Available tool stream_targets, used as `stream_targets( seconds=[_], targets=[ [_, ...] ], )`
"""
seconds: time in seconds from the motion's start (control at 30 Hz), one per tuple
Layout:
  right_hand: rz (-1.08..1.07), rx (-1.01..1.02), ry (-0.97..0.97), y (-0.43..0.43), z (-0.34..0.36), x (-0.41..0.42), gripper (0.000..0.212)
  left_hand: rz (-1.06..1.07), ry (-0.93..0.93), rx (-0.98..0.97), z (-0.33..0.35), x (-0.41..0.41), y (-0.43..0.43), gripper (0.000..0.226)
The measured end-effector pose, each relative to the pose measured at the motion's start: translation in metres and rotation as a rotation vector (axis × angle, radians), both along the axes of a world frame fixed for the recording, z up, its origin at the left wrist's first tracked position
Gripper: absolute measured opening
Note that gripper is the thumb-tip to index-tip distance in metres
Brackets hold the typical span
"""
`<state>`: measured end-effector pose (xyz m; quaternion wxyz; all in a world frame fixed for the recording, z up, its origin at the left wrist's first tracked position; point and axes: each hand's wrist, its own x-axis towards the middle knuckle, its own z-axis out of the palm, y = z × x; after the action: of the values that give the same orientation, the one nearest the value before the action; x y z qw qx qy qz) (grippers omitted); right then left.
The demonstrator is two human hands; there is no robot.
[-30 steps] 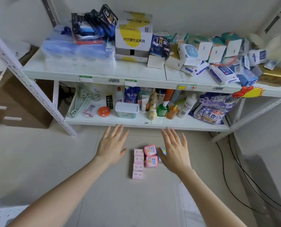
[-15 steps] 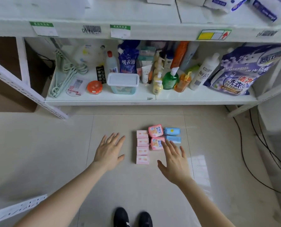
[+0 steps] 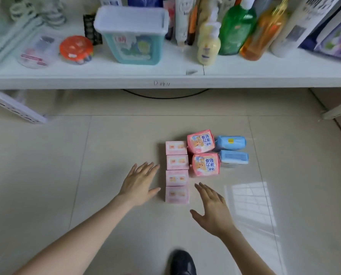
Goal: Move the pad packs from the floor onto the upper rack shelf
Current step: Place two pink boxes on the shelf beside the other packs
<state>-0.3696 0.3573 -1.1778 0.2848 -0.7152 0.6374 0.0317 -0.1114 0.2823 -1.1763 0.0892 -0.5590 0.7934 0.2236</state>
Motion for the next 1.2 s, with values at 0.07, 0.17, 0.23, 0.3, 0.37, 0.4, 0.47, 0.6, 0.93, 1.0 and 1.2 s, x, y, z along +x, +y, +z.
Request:
stream_targets(
  seconds=[0.07,0.17,0.23,0.3,0.37,0.4,0.47,0.6,0.93,1.0,1.2],
  targets=[
    [-0.015,-0.004,-0.015,0.001,-0.035,0.000,0.080,-0.021,0.012,0.005,-0.033,-0.004,-0.004,0.073],
    [-0.018,0.017,-0.027,0.001,-0.074,0.002,0.082,-0.035,0.060,0.007,-0.073,-0.009,-0.010,0.073],
    [-0.012,0.022,-0.035,0.000,-0.095,0.004,0.084,-0.031,0.097,-0.001,-0.093,-0.011,-0.013,0.079],
    [-0.011,0.017,-0.053,0.000,-0.111,0.006,0.085,-0.029,0.135,-0.018,-0.110,-0.012,-0.014,0.079],
    [-0.008,0.012,-0.077,0.000,-0.123,0.009,0.085,-0.022,0.181,-0.042,-0.125,-0.012,-0.015,0.074],
    [-0.012,0.007,-0.092,0.000,-0.127,0.010,0.083,-0.016,0.205,-0.050,-0.131,-0.012,-0.016,0.070],
    [-0.039,-0.014,-0.124,-0.001,-0.134,0.013,0.077,-0.004,0.243,-0.062,-0.142,-0.013,-0.015,0.065],
    [-0.082,-0.035,-0.151,0.000,-0.143,0.014,0.060,0.023,0.300,-0.090,-0.155,-0.014,-0.013,0.063],
    [-0.067,0.064,-0.199,0.013,-0.146,0.010,0.064,0.116,0.343,-0.067,-0.169,-0.026,-0.011,0.069],
    [-0.073,0.078,-0.229,0.013,-0.147,0.009,0.064,0.137,0.373,-0.041,-0.168,-0.028,-0.009,0.066],
    [-0.139,0.161,-0.312,0.012,-0.145,0.002,0.058,0.195,0.402,0.094,-0.163,-0.020,-0.005,0.061]
  ],
)
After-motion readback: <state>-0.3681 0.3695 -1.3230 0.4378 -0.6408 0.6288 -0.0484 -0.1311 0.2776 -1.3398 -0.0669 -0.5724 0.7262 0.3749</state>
